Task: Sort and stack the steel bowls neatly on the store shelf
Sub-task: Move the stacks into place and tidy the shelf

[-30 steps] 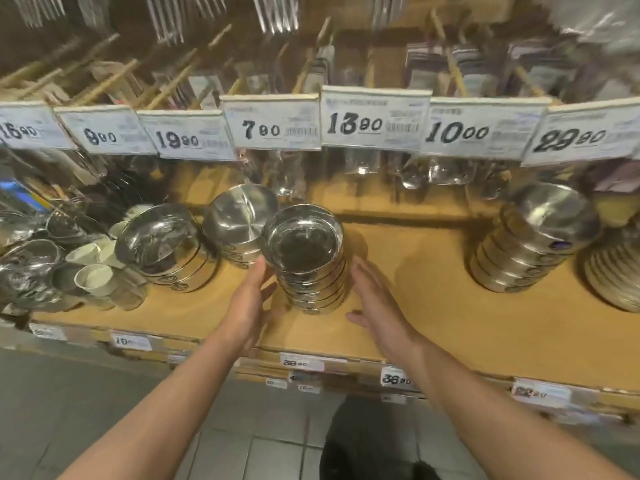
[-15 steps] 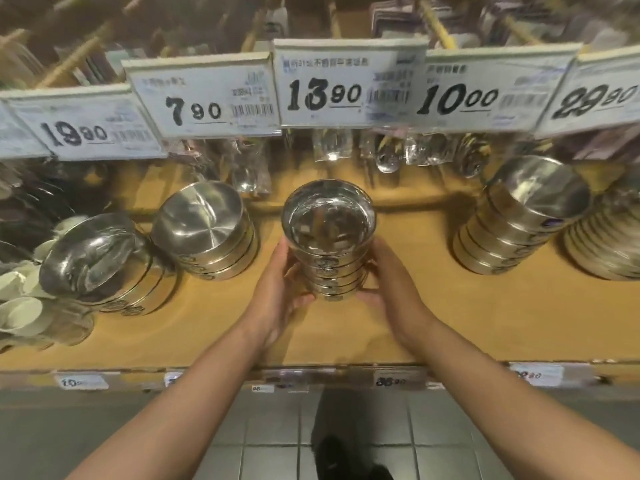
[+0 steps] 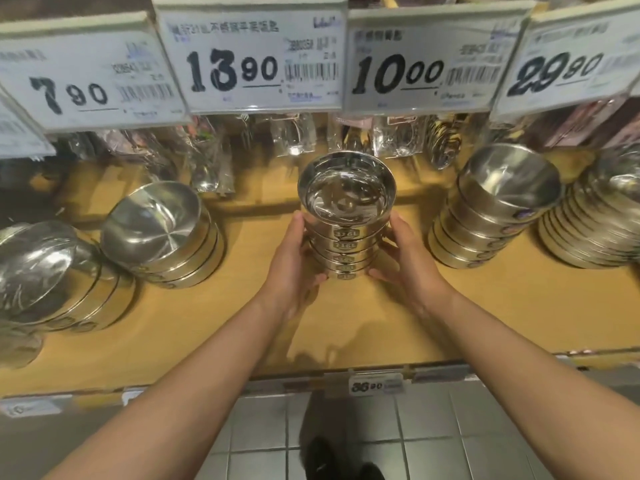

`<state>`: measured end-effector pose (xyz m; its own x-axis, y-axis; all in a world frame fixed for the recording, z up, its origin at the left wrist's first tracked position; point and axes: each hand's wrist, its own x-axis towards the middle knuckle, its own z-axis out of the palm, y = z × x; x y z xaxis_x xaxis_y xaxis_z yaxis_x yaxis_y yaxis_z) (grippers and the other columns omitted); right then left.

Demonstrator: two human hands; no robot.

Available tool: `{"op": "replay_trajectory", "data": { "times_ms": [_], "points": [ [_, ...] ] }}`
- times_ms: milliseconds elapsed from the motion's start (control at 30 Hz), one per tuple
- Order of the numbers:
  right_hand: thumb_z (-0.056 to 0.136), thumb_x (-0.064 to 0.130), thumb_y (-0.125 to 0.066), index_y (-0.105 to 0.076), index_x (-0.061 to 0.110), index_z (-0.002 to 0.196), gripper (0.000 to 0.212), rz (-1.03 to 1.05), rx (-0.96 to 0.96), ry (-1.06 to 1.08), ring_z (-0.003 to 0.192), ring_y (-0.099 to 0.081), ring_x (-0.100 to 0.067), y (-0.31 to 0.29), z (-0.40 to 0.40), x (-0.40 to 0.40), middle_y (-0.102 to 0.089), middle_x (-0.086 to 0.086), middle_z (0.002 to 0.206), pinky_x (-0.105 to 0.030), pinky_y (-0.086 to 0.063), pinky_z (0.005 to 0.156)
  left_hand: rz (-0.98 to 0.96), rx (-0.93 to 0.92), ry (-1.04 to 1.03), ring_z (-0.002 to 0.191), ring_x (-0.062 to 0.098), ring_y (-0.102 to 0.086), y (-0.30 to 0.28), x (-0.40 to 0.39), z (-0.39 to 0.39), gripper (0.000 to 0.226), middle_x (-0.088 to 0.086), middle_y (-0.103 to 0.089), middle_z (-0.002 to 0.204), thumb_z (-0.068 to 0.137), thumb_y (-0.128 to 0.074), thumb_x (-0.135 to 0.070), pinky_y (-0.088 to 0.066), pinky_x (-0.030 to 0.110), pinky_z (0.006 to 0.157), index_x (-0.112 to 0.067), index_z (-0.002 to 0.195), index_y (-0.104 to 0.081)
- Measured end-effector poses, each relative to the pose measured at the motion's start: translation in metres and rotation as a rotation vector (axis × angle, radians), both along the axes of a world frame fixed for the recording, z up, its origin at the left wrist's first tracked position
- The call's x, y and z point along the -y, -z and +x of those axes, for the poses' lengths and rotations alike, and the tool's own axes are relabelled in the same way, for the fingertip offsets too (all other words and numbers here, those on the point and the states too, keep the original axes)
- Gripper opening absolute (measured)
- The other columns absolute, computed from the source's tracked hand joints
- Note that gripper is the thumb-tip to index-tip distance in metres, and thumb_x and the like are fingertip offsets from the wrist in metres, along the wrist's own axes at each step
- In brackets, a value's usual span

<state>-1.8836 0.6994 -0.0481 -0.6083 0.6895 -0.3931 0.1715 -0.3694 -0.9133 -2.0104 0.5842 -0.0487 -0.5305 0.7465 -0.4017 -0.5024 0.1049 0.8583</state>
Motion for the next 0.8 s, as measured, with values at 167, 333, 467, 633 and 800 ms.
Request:
{"op": "replay_trajectory", "data": {
  "times_ms": [167,333,467,633,800],
  "points": [
    [0.094,0.066,-0.044,-0.061,0.046,0.122,0.038,0.014,0.008,-0.004,0.123,-0.054,-0.008,0.0,0.002,0.002,-0.062,0.019,0.126,-0.054,-0.051,0.1,-0.029,-0.036,0.003,0.084,-0.008,-0.071,0.001,0.004,0.0,0.045,-0.032,-0.073,0.084,0.102,-0.03,-0.062,-0.037,0.059,0.111,-0.056,0.091,-0.073],
    [0.096,0.065,-0.041,-0.058,0.045,0.125,0.039,0.025,0.017,-0.028,0.124,-0.053,-0.012,-0.003,0.004,0.004,-0.061,0.015,0.129,-0.053,-0.051,0.1,-0.077,-0.045,-0.015,0.108,0.003,-0.057,0.004,0.008,0.001,0.04,-0.034,-0.072,0.086,0.099,-0.033,-0.065,-0.04,0.06,0.11,-0.057,0.092,-0.072],
    [0.097,0.062,-0.041,-0.06,0.045,0.122,0.036,0.022,0.01,-0.048,0.122,-0.056,-0.013,-0.005,0.001,0.007,-0.064,0.014,0.127,-0.052,-0.05,0.101,-0.092,-0.037,-0.034,0.106,0.0,-0.057,0.005,0.012,0.0,0.038,-0.035,-0.072,0.086,0.098,-0.033,-0.068,-0.04,0.059,0.111,-0.051,0.107,-0.065],
    [0.096,0.063,-0.045,-0.06,0.041,0.126,0.04,-0.002,-0.027,-0.041,0.121,-0.057,-0.012,-0.005,0.001,0.01,-0.065,0.013,0.128,-0.049,-0.052,0.098,-0.08,-0.02,-0.013,0.109,0.004,-0.058,-0.001,0.017,-0.001,0.041,-0.03,-0.072,0.097,0.099,-0.032,-0.068,-0.038,0.061,0.112,-0.047,0.114,-0.064],
    [0.105,0.045,-0.041,-0.059,0.038,0.106,0.019,-0.077,0.054,0.049,0.109,-0.058,-0.009,0.005,0.018,0.032,-0.06,0.003,0.124,-0.046,-0.055,0.089,-0.113,-0.005,-0.065,0.137,0.02,-0.046,-0.012,0.054,0.006,0.059,-0.008,-0.042,0.156,0.098,-0.037,-0.065,-0.045,0.06,0.107,-0.037,0.149,-0.043]
  ]
}}
